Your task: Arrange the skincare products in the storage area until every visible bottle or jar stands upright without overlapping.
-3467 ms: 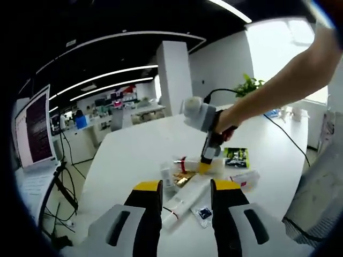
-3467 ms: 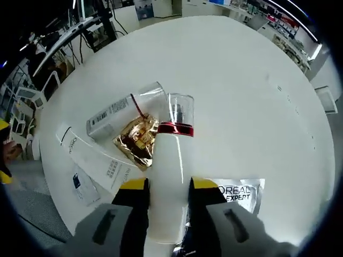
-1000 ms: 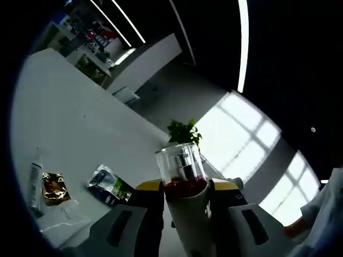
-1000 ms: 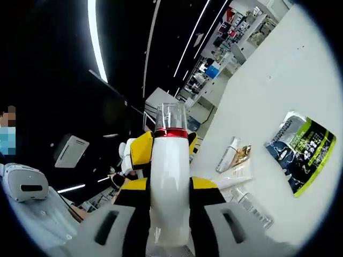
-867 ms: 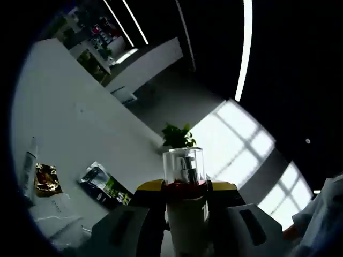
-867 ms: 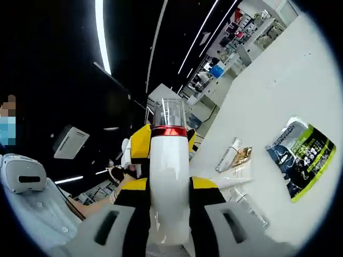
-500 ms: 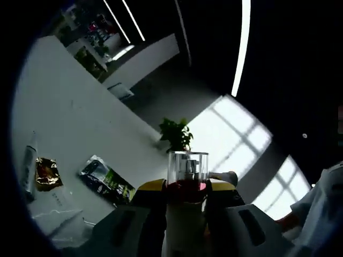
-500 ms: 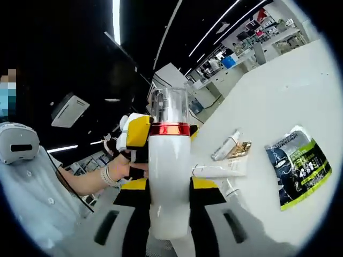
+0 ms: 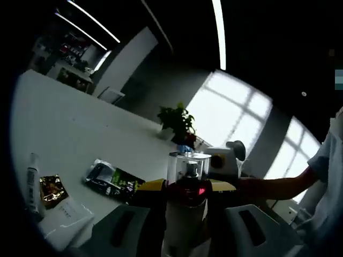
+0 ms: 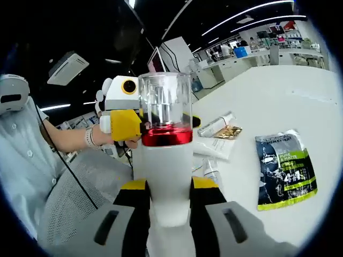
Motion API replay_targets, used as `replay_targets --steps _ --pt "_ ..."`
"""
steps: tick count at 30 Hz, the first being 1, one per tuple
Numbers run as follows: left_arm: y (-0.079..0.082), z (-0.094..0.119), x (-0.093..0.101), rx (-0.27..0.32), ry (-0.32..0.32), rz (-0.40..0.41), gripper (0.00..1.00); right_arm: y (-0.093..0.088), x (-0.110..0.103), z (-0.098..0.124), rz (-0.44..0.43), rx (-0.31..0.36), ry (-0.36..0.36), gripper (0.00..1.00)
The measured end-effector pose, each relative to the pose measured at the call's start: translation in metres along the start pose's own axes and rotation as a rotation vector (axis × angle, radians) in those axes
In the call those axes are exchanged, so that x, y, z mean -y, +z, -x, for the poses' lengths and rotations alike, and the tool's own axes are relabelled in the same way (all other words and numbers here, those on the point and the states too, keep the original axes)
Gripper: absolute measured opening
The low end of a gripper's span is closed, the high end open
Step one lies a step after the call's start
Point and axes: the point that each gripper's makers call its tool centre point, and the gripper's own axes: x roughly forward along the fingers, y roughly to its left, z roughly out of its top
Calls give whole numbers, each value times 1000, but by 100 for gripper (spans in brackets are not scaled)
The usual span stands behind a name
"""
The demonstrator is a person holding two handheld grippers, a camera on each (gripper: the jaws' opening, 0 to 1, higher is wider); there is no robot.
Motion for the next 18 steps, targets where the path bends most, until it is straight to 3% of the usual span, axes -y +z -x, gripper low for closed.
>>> replay_targets --steps 6,9,13,18 --pt "-14 -12 2 -43 -11 -63 26 -16 15 7 105 -54 -55 27" --pt "-16 -18 2 -50 -14 -91 26 -18 20 11 128 -51 -65 27" --pt "-15 -25 2 -50 -4 -161 26 -15 34 14 232 -42 -107 27" --pt "-17 -30 0 -70 17 -246 26 -16 46 15 309 -45 -110 27"
